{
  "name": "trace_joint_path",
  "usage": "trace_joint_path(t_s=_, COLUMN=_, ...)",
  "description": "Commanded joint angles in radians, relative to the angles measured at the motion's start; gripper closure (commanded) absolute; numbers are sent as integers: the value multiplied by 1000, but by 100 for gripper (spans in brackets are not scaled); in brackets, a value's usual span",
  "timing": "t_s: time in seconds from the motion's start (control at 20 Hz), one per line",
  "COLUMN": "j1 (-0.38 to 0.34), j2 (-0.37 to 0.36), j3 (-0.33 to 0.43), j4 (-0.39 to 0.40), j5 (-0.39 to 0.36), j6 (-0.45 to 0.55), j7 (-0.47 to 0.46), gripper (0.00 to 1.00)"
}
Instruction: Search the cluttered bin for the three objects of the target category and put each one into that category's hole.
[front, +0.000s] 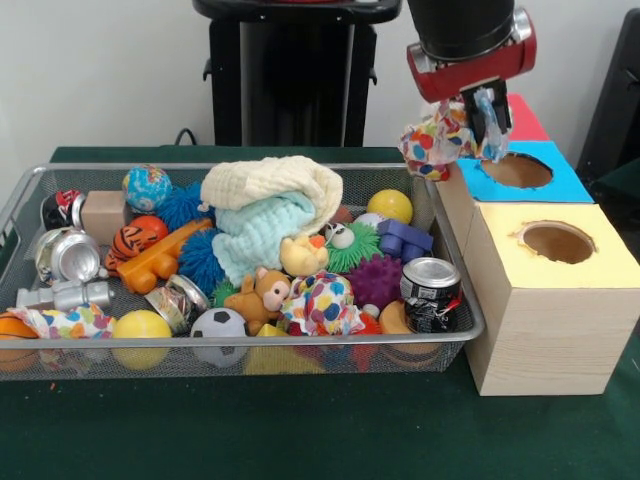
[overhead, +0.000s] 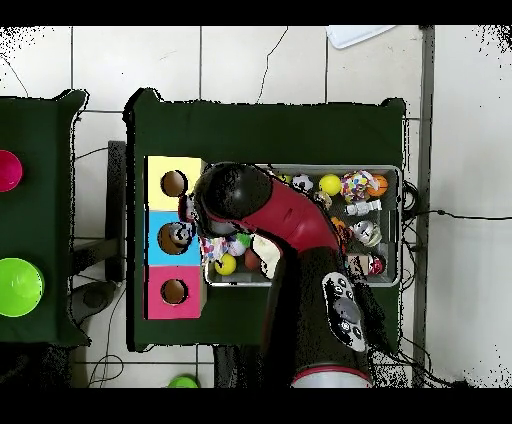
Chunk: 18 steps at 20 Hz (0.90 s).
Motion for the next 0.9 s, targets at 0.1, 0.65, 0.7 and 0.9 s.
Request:
trace_joint_path(t_s=0.1, j1=10, j2=119, j3=22, j4=35, j5=25, j6=-129, j7=270, gripper=100)
trace_joint_path(t_s=0.65, j1=21, j2=153, j3=20, j4=63, j5=30, j6=-216, j7=265, gripper=100)
trace_joint_path(t_s=0.7, j1=19, j2=170, j3=19, j4=35, j5=29, j6=-201, j7=267, gripper=100)
trace_joint_path(t_s=0.9, j1=18, j2=180, j3=31, j4=47, j5=42, j6=-223, j7=264, gripper=100)
